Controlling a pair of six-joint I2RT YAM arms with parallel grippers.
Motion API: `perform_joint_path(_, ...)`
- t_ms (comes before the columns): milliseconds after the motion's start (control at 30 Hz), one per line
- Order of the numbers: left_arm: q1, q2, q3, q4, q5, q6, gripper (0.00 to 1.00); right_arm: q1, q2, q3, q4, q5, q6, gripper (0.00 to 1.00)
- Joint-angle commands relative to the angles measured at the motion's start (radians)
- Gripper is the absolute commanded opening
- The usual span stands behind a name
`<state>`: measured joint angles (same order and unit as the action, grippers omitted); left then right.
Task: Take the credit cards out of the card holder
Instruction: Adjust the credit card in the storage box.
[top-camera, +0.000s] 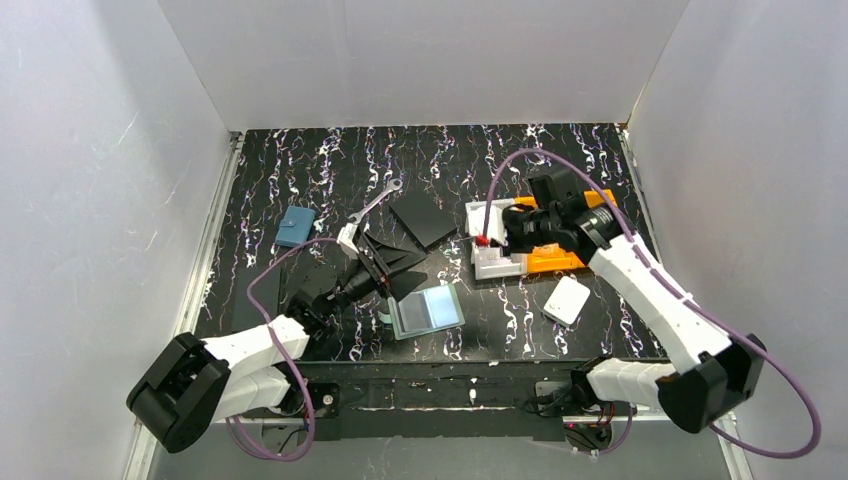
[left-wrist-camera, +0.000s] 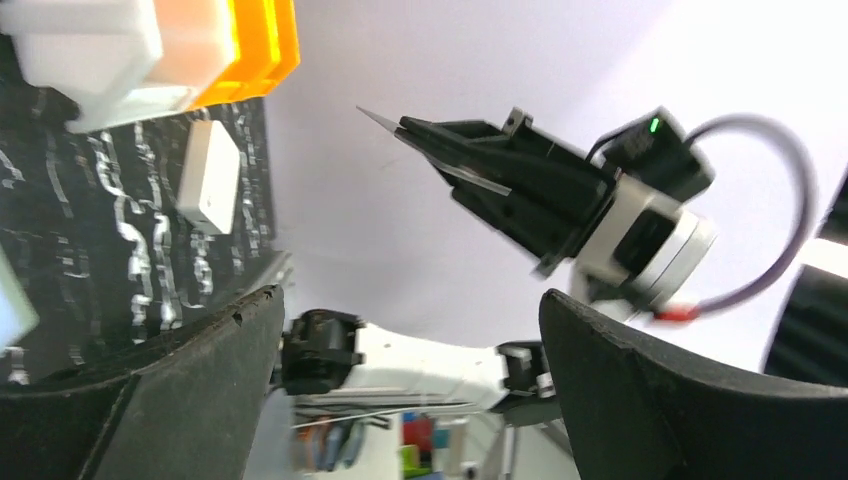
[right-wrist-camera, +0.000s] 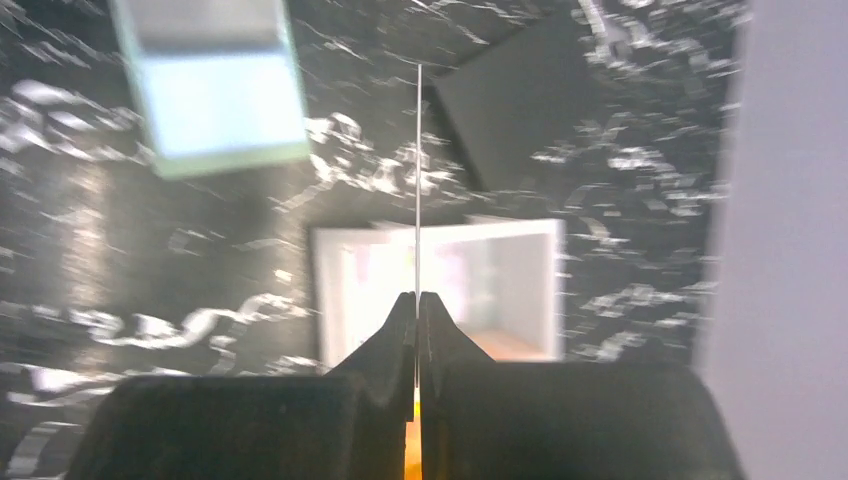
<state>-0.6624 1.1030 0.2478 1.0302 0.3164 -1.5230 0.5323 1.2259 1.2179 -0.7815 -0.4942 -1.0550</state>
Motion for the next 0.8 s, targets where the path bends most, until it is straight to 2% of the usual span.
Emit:
perform_joint_path(0, -0.025, 0.020, 0.089, -0.008, -0.060, -0.253, 0.98, 0.064, -0.162, -0.107, 0.146, 0.224, -0.394, 0.01)
perform_joint_path(67, -0.059, 0.042, 0.127, -0.061, -0.096, -0.316, 0.98, 0.100, -0.255, -0.211, 0.292, 0.249, -0.435, 0.01)
perform_joint_path(200, -0.112, 0.080, 0.201, -0.172, -0.133, -0.324, 0.98, 0.178, -0.391, -0.362, 0.502, 0.306, -0.470, 0.01)
perform_joint_path(267, -0.140, 0.115, 0.226, -0.182, -0.138, -0.325, 0.91, 0.219, -0.448, -0.445, 0.618, 0.346, -0.468, 0.01)
perform_joint_path(367, -0.147, 0.135, 0.237, -0.182, -0.135, -0.325, 0.80, 0.247, -0.476, -0.489, 0.664, 0.336, -0.484, 0.01)
perform_joint_path(500, -0.147, 0.154, 0.261, -0.180, -0.113, -0.324, 0.75, 0.312, -0.487, -0.530, 0.708, 0.369, -0.511, 0.01)
perform_joint_path(700, -0.147, 0.141, 0.264, -0.178, -0.102, -0.313, 0.49, 0.393, -0.468, -0.559, 0.769, 0.449, -0.524, 0.01)
perform_joint_path(767, -0.147, 0.133, 0.255, -0.176, -0.105, -0.316, 0.44, 0.411, -0.458, -0.563, 0.772, 0.465, -0.528, 0.01)
